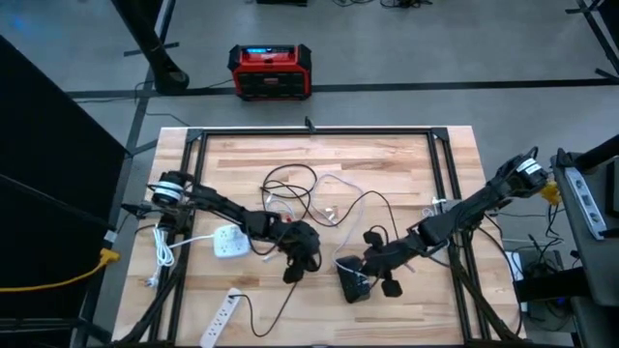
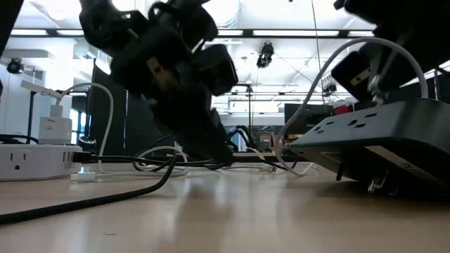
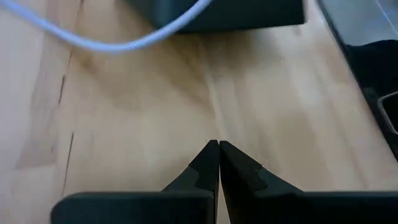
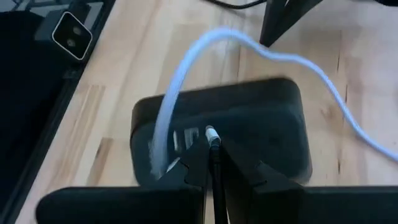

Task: Insert USB
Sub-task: Insert the black charger cable into the black outlet extension

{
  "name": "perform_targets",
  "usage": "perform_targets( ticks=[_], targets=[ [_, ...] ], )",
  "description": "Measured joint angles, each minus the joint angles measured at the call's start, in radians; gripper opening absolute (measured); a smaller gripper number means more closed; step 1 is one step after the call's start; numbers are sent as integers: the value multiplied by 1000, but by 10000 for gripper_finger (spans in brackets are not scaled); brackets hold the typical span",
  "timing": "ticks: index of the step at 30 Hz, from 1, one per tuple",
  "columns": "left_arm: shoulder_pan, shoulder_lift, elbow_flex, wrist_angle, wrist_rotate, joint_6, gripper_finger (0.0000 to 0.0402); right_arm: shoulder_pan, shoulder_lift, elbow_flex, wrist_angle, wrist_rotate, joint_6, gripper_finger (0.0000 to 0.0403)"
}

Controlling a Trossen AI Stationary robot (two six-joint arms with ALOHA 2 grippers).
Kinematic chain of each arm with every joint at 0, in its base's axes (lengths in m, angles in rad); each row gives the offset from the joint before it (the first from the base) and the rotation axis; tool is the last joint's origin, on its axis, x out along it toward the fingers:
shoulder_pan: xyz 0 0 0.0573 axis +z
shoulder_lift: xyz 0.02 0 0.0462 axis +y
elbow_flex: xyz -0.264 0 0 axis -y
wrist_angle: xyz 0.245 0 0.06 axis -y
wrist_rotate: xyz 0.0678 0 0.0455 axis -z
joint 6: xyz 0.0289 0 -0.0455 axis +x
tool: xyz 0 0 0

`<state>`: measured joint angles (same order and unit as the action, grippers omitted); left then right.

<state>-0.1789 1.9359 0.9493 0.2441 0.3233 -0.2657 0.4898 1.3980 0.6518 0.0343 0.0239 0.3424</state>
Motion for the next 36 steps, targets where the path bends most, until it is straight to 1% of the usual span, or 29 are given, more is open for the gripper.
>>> perform_targets(
  ticks=[4,6,8,11,13,18,22,28,33,36],
  targets=[
    [-1,33,39,3,-2,-27,0,1,19,1,-4,11,38,14],
    [-6,53,71,7,-3,-41,0,8,18,11,-45,11,58,14],
    [-15,71,100,7,-10,-43,0,23,13,34,-91,34,59,14],
    [-28,102,144,8,-40,-42,0,49,2,60,-135,56,59,14],
    [-35,120,166,0,-47,-43,0,57,0,67,-130,57,61,14],
    [-54,172,217,3,-53,-62,0,69,-1,68,-130,100,61,14],
    [-63,196,245,0,-56,-70,0,69,0,68,-121,108,73,14],
    [-75,199,264,2,-159,-95,0,83,19,71,-95,101,94,14],
    [-80,199,273,5,-184,-110,0,89,42,74,-89,104,104,14],
    [-82,199,276,5,-185,-118,0,88,64,74,-50,108,104,14]
  ],
)
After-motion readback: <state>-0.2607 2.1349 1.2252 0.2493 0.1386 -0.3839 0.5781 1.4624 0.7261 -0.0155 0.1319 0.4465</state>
